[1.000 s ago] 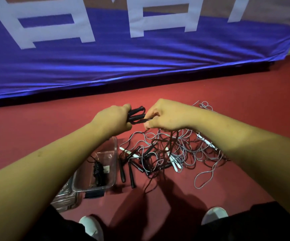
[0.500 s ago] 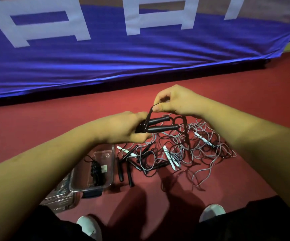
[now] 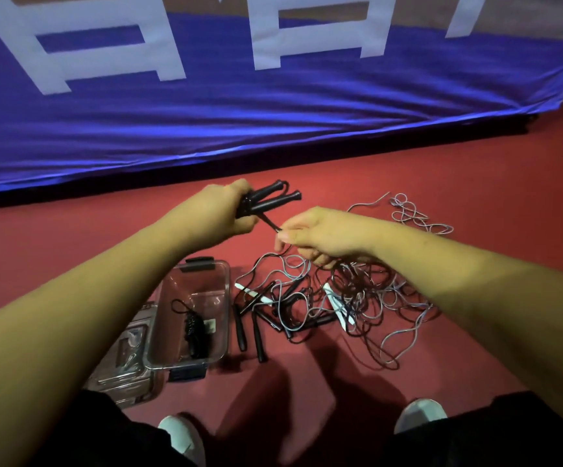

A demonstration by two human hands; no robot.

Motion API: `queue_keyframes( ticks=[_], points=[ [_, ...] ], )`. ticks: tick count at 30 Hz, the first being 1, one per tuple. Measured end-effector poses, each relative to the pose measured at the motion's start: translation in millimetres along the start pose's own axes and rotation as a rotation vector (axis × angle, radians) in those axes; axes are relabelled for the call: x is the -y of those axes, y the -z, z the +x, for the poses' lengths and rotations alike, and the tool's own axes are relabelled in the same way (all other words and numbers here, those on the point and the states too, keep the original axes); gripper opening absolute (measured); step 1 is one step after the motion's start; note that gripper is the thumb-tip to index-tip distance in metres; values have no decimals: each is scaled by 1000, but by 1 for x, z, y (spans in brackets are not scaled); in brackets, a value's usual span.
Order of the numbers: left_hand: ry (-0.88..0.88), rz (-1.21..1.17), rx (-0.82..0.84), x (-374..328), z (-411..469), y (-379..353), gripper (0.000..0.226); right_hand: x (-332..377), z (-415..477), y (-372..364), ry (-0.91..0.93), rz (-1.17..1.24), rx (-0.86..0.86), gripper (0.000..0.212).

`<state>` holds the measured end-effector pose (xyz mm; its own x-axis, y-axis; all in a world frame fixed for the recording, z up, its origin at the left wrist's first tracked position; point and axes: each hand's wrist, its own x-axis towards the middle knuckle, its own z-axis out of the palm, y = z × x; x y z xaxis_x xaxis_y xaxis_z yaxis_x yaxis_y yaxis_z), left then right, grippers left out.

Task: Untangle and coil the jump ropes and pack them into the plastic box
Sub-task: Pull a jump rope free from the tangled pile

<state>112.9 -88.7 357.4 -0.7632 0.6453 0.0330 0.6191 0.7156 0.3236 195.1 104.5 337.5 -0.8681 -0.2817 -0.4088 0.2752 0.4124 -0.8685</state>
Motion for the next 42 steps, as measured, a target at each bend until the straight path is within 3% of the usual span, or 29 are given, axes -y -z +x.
queue_keyframes(
  ticks=[3, 8, 12, 17, 20, 23, 26, 28, 30, 34, 37, 42],
  points=[
    [95, 113, 27, 11, 4, -5, 36, 11, 0, -12, -23, -76, -26, 27],
    [113, 233, 88, 3, 4, -21, 33, 26, -9, -13, 36, -270, -91, 19],
    [-6, 245, 215, -13, -2, -25, 31, 34, -18, 0, 195, -518, -206, 16],
    [-145, 134, 323, -39, -14, -18, 45, 30, -15, 16, 344, -658, -300, 13],
    [-235, 111, 345, -39, -16, -13, 33, 25, -16, 27, 370, -595, -302, 12],
    [-295, -87, 280, -38, -19, -2, 19, 15, -14, 37, 336, -505, -347, 22],
    [-273, -362, 133, -38, -21, 3, 34, 14, -11, 35, 271, -233, -323, 24],
    [-196, -599, 110, -39, -21, 6, 47, 14, -7, 26, 245, 20, -297, 34],
    [-157, -723, 124, -37, -19, 10, 55, 8, -1, 17, 267, 124, -258, 40],
    [-7, -649, -13, -20, -5, 12, 20, 2, 11, 2, 238, 116, -108, 25],
    [116, -597, -89, -8, 4, 7, 22, 7, 15, -4, 204, 73, -118, 23],
    [158, -489, -147, 4, 10, 5, 24, 8, 8, -1, 98, 37, -72, 21]
  ],
)
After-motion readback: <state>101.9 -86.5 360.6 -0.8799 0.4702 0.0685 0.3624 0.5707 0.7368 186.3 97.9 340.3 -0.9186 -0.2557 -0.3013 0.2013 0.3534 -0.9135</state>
